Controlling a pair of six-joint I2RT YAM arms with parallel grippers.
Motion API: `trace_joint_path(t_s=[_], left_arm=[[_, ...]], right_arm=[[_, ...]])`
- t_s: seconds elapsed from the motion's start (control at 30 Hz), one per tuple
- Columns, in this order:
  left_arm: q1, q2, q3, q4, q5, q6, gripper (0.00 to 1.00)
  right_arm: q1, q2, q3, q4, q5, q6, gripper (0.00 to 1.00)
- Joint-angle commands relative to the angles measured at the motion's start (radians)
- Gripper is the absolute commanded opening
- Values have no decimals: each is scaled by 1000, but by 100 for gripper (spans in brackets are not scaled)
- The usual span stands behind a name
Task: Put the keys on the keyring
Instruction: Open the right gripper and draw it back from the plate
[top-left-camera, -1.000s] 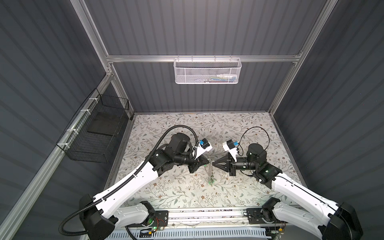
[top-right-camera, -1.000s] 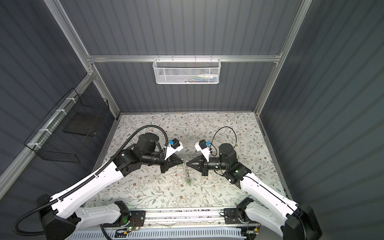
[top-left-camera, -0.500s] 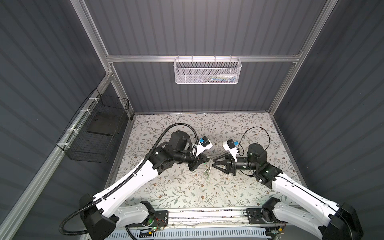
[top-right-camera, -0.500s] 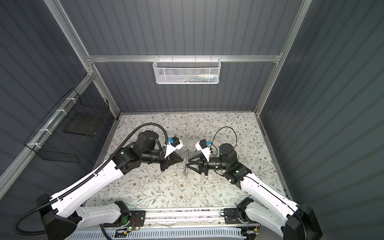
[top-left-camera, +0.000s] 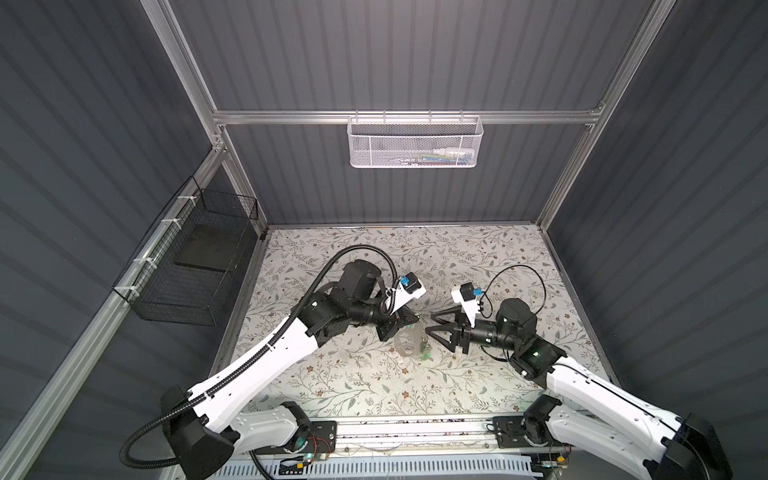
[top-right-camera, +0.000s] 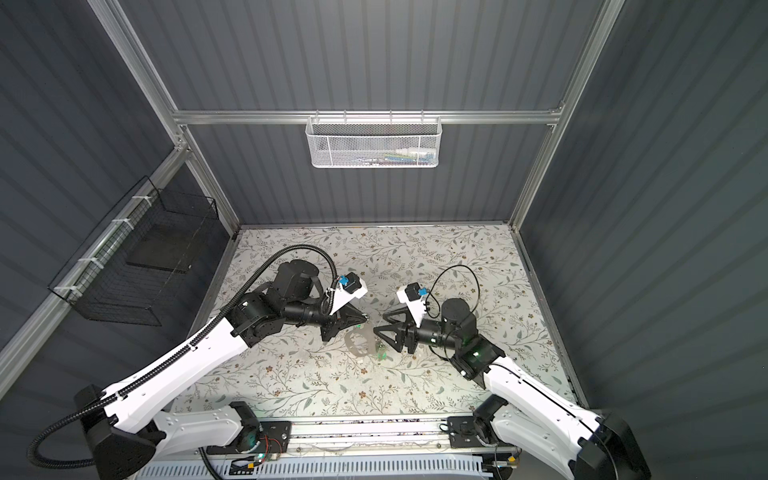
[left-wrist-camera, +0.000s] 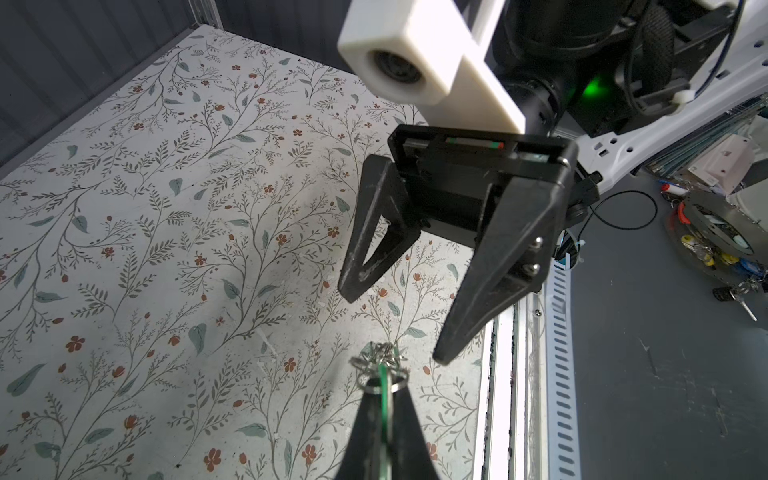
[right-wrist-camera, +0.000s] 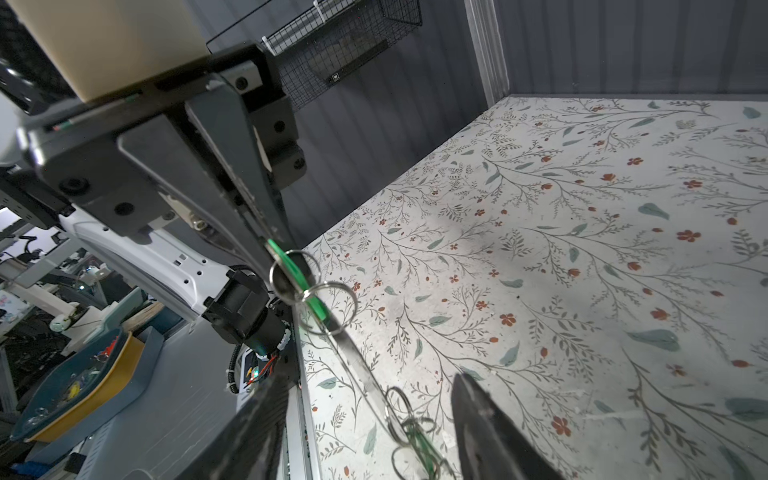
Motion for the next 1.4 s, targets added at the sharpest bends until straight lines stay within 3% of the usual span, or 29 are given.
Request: trace_joint_path(t_s=[0.0, 0.57, 0.9, 1.03, 1.27, 1.37], left_arm=[[5, 3, 40, -10, 13, 2, 0], [4, 22, 69, -61, 59, 7, 0], [5, 49, 96, -118, 76, 25, 0], [5, 65, 91, -90, 29, 21, 0], [4, 157, 111, 2, -27, 26, 0], [4, 229, 139, 69, -33, 34, 0]], right_arm=[[18, 9, -5, 20, 49, -23, 66], [27, 103, 61, -17, 212, -37, 74], [28, 76, 41, -19, 280, -47, 77], [23, 20, 15, -49, 391, -47, 80], [-6, -161, -44, -167, 641, -26, 97], [-29, -256, -77, -219, 718, -10, 99]])
